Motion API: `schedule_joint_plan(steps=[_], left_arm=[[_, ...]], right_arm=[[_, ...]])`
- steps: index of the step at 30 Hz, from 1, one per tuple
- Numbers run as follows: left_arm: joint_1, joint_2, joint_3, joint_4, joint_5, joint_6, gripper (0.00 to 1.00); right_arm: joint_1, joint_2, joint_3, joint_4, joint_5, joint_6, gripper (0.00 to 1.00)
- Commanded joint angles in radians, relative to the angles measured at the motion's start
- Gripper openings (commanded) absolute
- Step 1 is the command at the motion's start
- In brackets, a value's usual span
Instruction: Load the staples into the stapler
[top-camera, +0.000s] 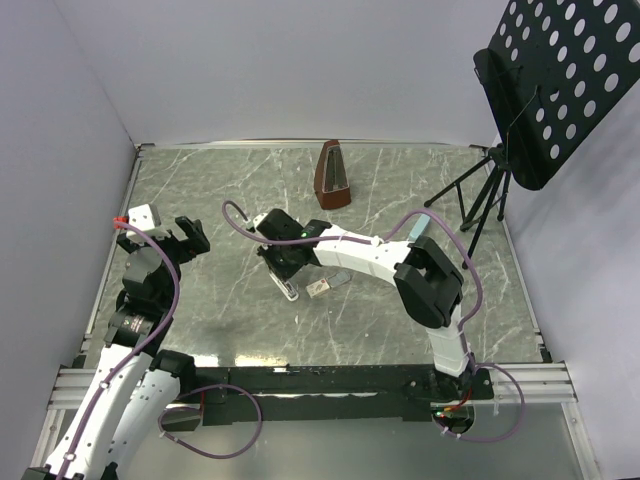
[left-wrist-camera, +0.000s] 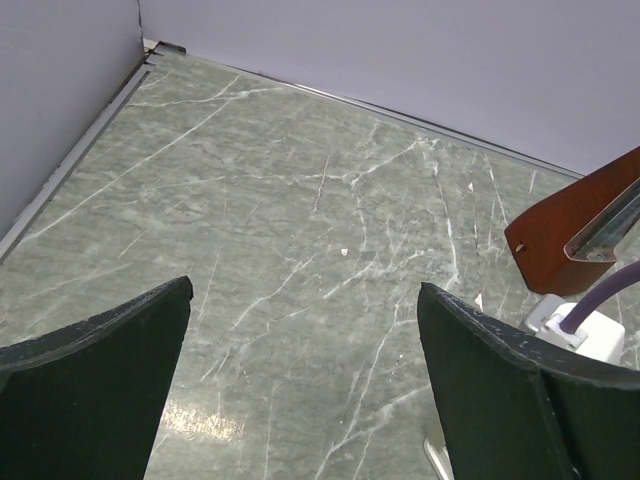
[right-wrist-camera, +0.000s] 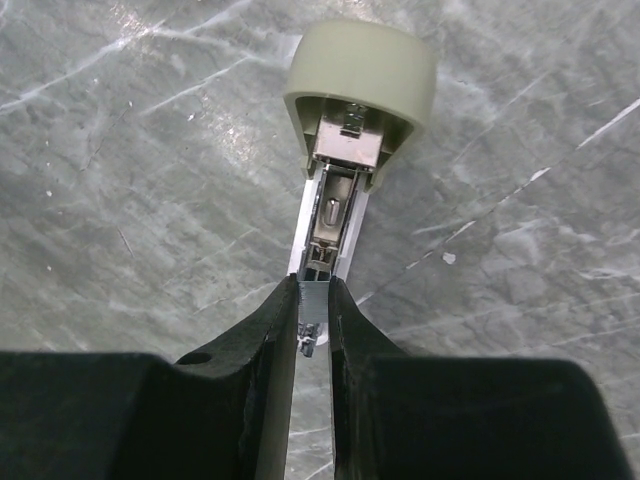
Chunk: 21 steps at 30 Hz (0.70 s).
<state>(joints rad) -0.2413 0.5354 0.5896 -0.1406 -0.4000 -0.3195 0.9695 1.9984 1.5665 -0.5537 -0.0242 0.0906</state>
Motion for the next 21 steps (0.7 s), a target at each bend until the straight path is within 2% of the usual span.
schedule_joint_plan(steps=[1,10,21], left_arm=[[0.004,-0.008,0.039,0.022,-0.010,-0.007,0.99],[0.004,-0.008,0.041,0.021,0.000,-0.007,1.00],[0.004,-0.005,0.042,0.019,-0.002,-0.009,0.99]], right_arm=[[0.011,0.008,0.029,0.009,0.003,0.029,0.18],[0.012,0.034,0.035,-0.006,0.064,0.066,0.18],[0.017,0.054,0.038,-0.003,0.070,0.121,0.18]])
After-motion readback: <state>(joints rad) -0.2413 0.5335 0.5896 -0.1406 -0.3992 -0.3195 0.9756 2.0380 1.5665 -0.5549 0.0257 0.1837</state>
